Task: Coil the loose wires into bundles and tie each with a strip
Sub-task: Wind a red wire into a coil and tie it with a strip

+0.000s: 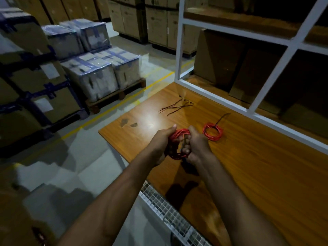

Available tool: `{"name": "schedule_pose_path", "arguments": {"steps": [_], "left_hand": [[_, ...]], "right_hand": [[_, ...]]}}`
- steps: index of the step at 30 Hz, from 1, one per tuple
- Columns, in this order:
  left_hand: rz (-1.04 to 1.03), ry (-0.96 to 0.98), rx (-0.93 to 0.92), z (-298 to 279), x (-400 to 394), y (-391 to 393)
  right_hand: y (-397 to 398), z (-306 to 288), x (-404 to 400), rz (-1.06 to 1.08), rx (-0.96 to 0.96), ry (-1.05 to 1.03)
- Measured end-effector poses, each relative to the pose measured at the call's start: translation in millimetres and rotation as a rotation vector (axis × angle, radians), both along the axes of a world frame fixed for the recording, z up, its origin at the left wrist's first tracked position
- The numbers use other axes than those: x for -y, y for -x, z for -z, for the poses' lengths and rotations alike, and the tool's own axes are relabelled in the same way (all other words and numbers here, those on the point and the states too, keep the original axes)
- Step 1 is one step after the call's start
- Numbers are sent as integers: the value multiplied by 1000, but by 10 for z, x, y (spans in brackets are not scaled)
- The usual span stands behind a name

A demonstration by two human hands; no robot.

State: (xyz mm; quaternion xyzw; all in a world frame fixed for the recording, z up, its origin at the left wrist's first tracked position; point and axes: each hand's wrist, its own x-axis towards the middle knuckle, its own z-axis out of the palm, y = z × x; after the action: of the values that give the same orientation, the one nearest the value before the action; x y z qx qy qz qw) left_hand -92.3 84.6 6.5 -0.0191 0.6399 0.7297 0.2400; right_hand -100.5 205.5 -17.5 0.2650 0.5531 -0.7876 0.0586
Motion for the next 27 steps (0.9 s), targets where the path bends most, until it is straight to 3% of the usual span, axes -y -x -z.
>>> {"name": "schedule_pose_path", "arguments": {"steps": [4, 9, 13, 15, 27], "left_hand": [[-103, 88, 80, 142, -34, 326], [-372, 50, 190, 208, -26, 814], [-435, -65, 238, 174, 52, 1053], [-465, -118, 238, 155, 98, 1097], [-580, -144, 78, 86, 332, 1017]], "right_hand": [[335, 132, 114, -17, 49, -198], [1037, 125, -28, -293, -11, -234], [1954, 341, -453, -108, 17, -832], [2244, 457, -696, -85, 58, -1029], [2566, 452, -853, -229, 250, -1041]]}}
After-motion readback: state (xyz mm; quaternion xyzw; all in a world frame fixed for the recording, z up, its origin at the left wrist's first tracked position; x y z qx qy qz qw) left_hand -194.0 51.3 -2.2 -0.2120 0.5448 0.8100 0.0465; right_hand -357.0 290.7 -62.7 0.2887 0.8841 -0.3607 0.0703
